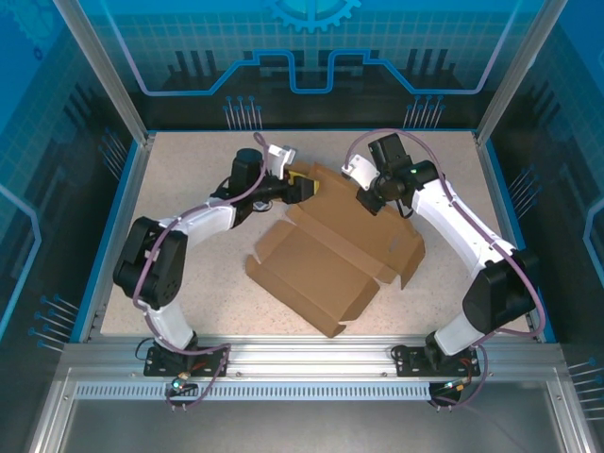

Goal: Fold the paper box

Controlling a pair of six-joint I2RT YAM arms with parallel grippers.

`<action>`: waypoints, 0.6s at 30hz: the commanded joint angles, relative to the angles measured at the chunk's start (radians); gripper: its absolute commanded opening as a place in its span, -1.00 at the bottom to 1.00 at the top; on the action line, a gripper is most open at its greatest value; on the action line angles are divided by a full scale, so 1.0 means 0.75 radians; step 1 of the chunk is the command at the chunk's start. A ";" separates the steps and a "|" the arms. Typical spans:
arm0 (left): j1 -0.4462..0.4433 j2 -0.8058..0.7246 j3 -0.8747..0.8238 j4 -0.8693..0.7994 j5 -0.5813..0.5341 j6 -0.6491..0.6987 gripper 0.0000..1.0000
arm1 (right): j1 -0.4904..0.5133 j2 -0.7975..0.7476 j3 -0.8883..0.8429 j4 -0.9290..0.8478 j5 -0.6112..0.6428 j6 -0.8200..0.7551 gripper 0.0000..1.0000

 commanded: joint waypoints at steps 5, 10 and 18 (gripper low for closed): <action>0.082 -0.268 -0.198 0.032 -0.266 -0.027 0.21 | 0.044 -0.079 -0.008 0.066 0.052 -0.197 -1.00; 0.148 -0.375 -0.291 -0.011 -0.403 -0.095 0.23 | 0.076 -0.069 -0.036 0.125 0.133 -0.328 -1.00; 0.206 -0.426 -0.330 -0.109 -0.557 -0.090 0.25 | 0.125 -0.057 -0.117 0.242 0.251 -0.468 -1.00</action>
